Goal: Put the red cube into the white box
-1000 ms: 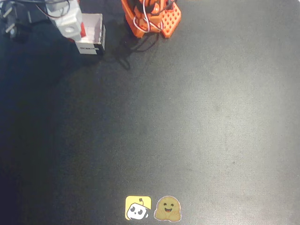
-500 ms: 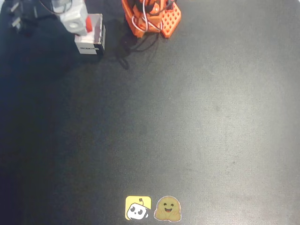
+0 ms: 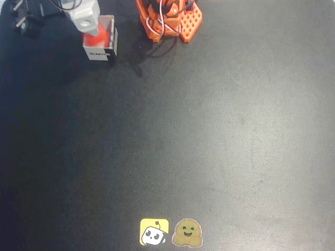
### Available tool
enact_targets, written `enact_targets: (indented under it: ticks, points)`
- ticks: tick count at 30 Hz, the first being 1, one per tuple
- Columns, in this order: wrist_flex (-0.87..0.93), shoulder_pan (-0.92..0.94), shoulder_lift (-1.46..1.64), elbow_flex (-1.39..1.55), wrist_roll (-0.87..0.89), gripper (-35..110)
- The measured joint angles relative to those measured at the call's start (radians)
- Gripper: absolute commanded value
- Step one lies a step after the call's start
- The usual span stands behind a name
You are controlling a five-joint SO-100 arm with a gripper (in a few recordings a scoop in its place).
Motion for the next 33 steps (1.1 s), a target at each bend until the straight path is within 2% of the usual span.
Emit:
enact_targets:
  ticks: [3,9,17,25,33]
  points:
    - [0.000,0.014,0.000,0.002,-0.012,27]
    - [0.000,0.028,0.000,0.002,-0.017,0]
    - [-0.052,-0.020,0.048,0.011,-0.172,0]
    - [-0.256,-0.337,0.187,0.031,-0.341,0]
    - [-0.439,-0.782,0.370,0.138,-0.488,0]
